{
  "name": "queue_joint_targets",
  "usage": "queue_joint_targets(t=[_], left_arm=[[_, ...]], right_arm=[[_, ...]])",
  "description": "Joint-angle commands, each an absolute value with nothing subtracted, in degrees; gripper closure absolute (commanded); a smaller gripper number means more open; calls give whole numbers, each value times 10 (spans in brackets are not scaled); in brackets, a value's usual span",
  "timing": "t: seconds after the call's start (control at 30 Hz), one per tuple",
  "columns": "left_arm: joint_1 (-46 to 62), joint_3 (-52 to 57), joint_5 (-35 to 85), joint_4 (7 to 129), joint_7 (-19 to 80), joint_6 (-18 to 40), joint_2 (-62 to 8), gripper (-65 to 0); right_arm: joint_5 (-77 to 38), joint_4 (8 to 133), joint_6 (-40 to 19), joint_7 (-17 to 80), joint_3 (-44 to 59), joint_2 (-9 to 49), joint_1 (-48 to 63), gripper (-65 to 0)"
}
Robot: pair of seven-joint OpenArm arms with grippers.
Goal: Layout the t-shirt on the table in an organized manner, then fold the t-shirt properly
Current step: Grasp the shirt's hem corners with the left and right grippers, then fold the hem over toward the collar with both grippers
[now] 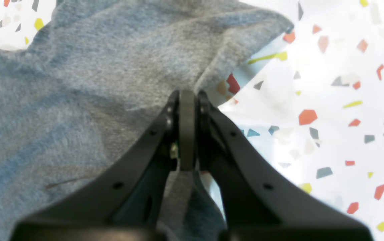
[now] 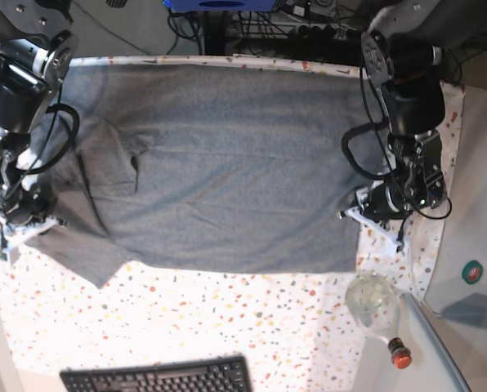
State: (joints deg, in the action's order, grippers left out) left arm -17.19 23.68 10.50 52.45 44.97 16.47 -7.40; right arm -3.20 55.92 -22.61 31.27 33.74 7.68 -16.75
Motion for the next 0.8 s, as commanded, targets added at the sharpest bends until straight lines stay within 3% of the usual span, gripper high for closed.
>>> queue_joint_targets(t=[0.0, 0.23, 0.37, 0.57, 0.6, 0.7, 0.77], left_arm=[[-175, 240, 109, 571, 465, 161, -83, 0], [-91, 241, 110, 811, 647, 80, -58, 0], [-57, 242, 110, 841, 709, 80, -45, 0], [-33, 326, 110, 843, 717, 80, -27, 0], [-33, 330, 110, 843, 716, 80, -27, -33], [-32, 332, 109, 843, 715, 80, -29, -390], [-32, 332, 109, 851, 712, 81, -29, -573]], right_arm=[[-38, 570, -230, 302, 337, 86, -182, 0], [-38, 570, -230, 302, 337, 86, -182, 0], [-38, 570, -230, 303, 337, 84, -182, 0], [-38, 570, -230, 304, 337, 84, -181, 0], [-38, 570, -230, 304, 337, 84, -181, 0], [-38, 570, -230, 304, 337, 84, -181, 0], [-38, 570, -230, 304, 337, 84, -181, 0]])
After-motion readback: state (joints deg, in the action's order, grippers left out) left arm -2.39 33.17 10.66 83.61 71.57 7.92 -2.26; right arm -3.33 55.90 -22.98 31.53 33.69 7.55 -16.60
